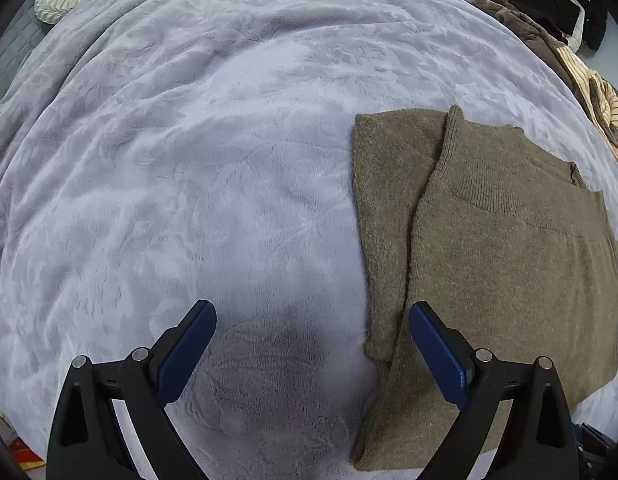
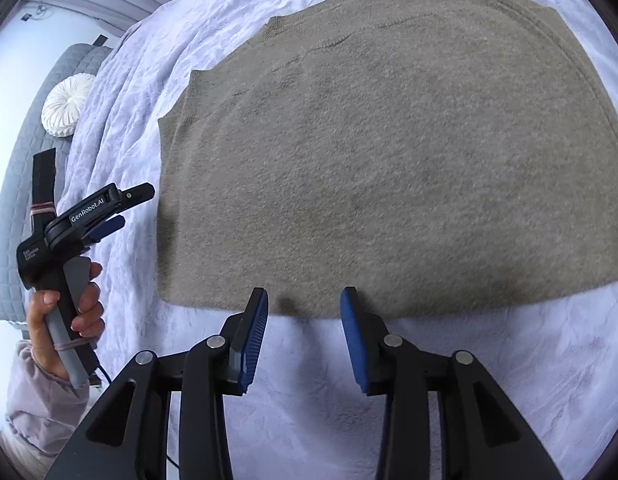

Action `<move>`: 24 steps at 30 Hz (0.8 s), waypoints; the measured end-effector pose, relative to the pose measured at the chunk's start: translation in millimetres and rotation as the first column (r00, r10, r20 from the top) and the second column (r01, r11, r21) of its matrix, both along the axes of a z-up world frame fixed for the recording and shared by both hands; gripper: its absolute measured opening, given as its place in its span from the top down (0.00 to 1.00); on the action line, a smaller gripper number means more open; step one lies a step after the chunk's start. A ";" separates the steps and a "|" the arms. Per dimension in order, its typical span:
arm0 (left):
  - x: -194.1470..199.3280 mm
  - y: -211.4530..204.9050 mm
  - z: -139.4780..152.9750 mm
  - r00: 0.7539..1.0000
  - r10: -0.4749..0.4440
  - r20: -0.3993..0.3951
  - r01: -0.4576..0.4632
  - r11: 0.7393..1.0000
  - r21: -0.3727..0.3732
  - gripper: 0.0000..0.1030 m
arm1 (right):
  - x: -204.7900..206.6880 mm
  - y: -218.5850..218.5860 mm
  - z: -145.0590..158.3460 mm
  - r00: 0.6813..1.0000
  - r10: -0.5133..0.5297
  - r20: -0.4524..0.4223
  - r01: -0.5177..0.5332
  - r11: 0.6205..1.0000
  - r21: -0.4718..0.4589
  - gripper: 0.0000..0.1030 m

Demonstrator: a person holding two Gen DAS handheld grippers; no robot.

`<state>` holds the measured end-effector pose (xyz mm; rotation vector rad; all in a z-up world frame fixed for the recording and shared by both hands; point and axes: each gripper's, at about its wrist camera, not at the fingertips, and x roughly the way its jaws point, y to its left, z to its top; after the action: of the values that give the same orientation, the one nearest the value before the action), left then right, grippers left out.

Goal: Fold small clothes
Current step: 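Grasp the end of the folded sweater with both grippers and lift it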

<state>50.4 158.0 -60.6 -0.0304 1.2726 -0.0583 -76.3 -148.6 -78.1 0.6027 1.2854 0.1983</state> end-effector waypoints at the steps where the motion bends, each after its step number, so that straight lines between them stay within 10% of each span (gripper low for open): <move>1: -1.2 0.6 -1.0 1.000 -0.002 -0.008 0.002 1.000 -0.003 0.05 | -0.9 2.0 -0.7 1.000 0.003 -0.001 -0.003 1.000 0.008 0.59; 18: -22.4 34.7 -13.7 0.994 0.076 -0.074 -0.088 0.981 -0.173 0.01 | 4.5 28.7 -32.8 0.994 -0.089 -0.061 0.103 0.949 0.299 0.49; 24: -21.3 46.2 -23.3 0.987 0.061 -0.150 -0.116 0.912 -0.394 0.01 | 20.4 46.2 -57.6 0.971 -0.228 -0.078 0.238 0.864 0.444 0.49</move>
<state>29.1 204.2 -83.8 -0.4543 1.3749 -0.2435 -56.0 -102.3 -135.7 1.1572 1.1796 0.2927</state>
